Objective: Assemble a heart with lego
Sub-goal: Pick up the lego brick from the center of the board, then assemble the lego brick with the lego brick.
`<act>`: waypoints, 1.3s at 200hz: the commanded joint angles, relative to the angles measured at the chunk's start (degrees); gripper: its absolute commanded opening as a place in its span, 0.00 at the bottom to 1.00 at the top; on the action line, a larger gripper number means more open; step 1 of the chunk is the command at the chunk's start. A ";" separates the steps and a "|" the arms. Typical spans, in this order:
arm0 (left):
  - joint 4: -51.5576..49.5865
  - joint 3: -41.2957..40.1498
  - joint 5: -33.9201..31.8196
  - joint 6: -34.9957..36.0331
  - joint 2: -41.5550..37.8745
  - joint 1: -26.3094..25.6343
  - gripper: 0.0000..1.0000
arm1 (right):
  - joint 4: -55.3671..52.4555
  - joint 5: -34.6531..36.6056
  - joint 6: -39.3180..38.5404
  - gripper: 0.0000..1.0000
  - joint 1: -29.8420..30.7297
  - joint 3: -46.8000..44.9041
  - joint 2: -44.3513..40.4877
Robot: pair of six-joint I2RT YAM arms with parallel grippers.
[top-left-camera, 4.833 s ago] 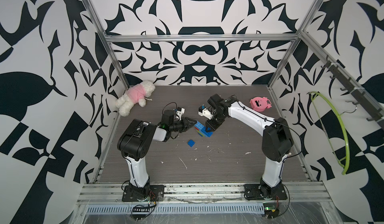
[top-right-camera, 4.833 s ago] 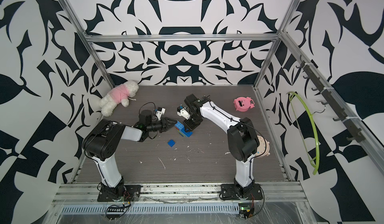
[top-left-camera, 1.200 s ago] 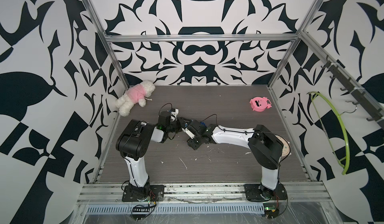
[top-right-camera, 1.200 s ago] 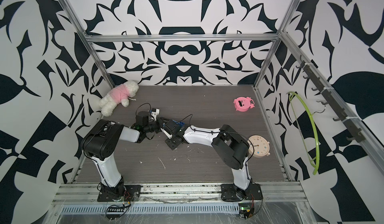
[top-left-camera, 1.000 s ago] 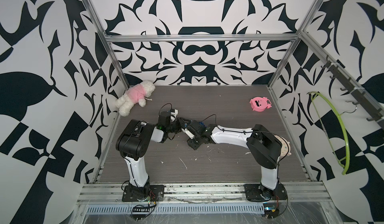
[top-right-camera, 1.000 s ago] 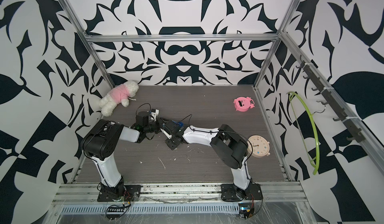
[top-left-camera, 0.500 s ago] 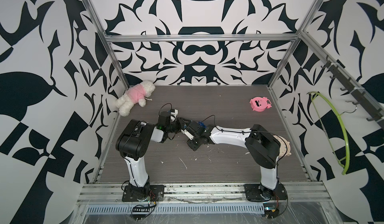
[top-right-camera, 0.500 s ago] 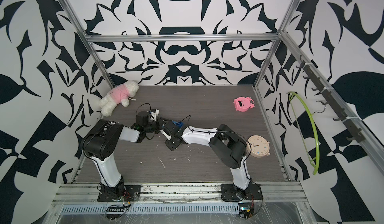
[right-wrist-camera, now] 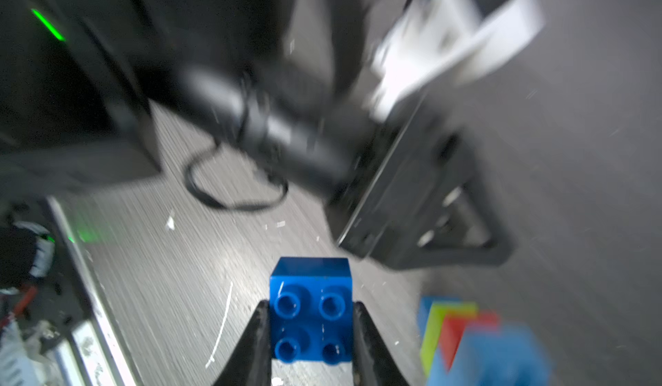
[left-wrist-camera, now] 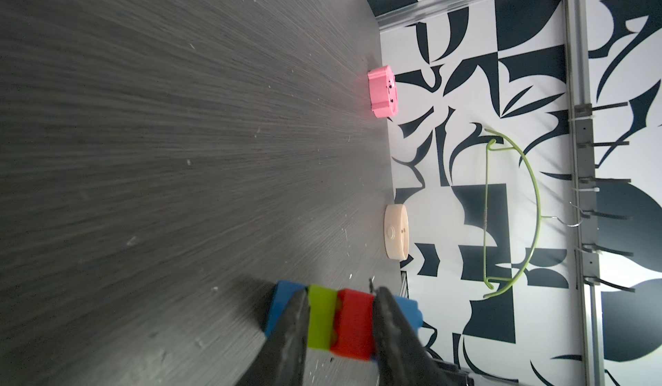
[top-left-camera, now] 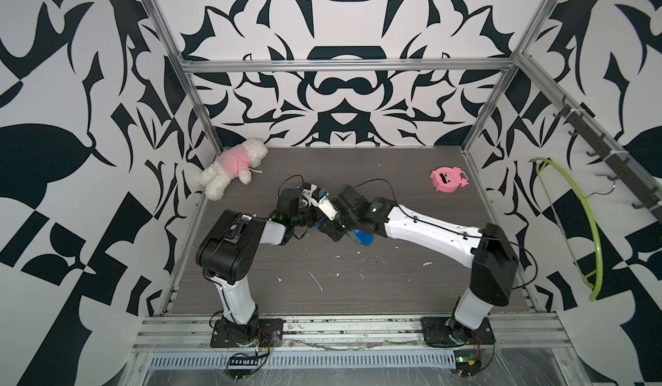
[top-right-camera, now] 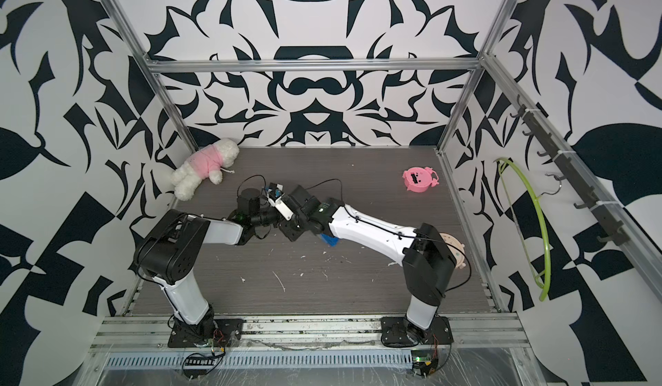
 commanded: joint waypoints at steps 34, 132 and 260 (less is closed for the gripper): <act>-1.47 0.42 1.71 1.75 -0.67 -0.20 0.35 | -4.97 -0.80 -0.44 0.25 -7.38 0.88 -2.51; -18.02 6.12 6.75 15.18 -3.90 -6.72 0.43 | 0.11 -4.67 6.95 0.24 -23.21 -25.43 -21.86; -44.01 18.87 -3.72 32.14 -2.43 -16.66 0.43 | 3.72 -7.62 8.19 0.24 -24.95 -32.61 -23.78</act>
